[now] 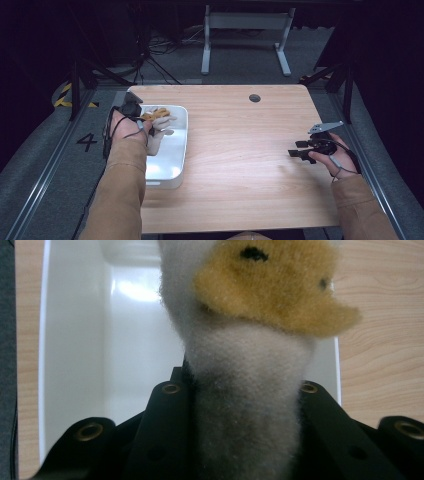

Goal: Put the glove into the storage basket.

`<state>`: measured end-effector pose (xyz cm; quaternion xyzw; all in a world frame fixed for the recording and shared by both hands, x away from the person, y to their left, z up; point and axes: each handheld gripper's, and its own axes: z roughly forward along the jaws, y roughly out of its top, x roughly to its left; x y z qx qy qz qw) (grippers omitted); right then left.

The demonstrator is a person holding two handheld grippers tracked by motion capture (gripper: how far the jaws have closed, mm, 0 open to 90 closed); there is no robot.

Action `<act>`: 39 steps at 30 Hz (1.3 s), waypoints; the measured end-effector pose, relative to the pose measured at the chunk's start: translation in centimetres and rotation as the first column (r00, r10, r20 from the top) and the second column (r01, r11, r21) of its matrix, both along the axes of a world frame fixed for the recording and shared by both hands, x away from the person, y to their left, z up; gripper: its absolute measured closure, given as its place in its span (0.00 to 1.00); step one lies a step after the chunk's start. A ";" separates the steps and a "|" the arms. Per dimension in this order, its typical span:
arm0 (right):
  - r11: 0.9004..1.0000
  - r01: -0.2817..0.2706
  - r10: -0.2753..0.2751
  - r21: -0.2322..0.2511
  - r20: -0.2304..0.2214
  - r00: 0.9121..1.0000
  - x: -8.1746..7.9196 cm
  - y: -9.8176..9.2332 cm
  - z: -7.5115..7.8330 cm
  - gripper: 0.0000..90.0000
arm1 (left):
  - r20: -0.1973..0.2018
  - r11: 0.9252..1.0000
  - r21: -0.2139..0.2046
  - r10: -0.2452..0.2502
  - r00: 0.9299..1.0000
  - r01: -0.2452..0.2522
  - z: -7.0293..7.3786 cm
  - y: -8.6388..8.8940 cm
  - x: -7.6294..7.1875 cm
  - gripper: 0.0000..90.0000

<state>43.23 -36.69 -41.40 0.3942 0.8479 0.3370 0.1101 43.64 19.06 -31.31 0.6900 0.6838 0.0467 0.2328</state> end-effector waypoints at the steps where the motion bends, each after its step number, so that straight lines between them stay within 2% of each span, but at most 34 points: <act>1: 1.000 0.001 -0.001 0.000 0.001 1.000 0.0 0.0 0.0 0.48 | -0.010 1.000 0.004 -0.005 1.000 0.005 0.0 0.0 0.0 0.81; 4: 1.000 0.000 0.000 -0.002 0.001 1.000 0.0 0.0 0.0 0.48 | -0.021 1.000 0.007 -0.010 1.000 0.011 -0.2 0.0 0.1 0.81; 10: 1.000 -0.001 0.001 -0.003 0.002 1.000 0.0 0.0 -0.1 0.48 | -0.013 1.000 0.006 0.004 1.000 -0.004 -1.0 0.1 0.2 0.81; 16: 1.000 0.002 -0.002 0.003 -0.001 1.000 0.1 -0.1 -0.1 0.48 | -0.007 1.000 -0.005 -0.003 1.000 0.003 -2.7 0.3 0.3 0.81; 25: 1.000 0.003 -0.003 0.000 -0.003 1.000 0.1 0.0 -0.2 0.47 | 0.001 0.999 -0.015 0.039 0.999 -0.038 -5.4 0.8 0.4 0.80; 30: 1.000 0.004 -0.004 0.001 -0.005 1.000 0.1 0.0 -0.2 0.47 | 0.000 0.998 -0.002 0.056 0.998 -0.056 -6.2 1.0 0.5 0.80; 39: 1.000 -0.007 0.007 0.015 -0.013 1.000 0.2 -0.1 -0.4 0.47 | -0.033 0.998 0.039 0.042 0.999 -0.041 -7.9 0.2 0.6 0.79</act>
